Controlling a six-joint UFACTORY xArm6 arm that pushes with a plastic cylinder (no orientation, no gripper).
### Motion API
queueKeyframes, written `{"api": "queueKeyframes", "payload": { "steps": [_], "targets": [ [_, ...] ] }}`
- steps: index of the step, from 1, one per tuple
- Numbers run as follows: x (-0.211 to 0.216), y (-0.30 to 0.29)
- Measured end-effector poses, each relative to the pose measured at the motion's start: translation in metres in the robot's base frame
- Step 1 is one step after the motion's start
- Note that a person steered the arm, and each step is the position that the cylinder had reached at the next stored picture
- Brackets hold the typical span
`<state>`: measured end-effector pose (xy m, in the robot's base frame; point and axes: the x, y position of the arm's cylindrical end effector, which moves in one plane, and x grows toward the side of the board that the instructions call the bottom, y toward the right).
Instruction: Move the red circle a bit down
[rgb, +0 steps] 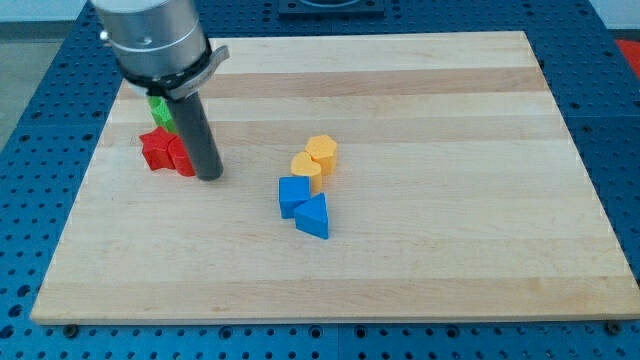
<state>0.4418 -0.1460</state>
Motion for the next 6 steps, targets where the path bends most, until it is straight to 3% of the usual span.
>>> {"api": "queueKeyframes", "payload": {
  "steps": [2,6],
  "targets": [
    [-0.042,0.007],
    [0.026,-0.023]
  ]
}}
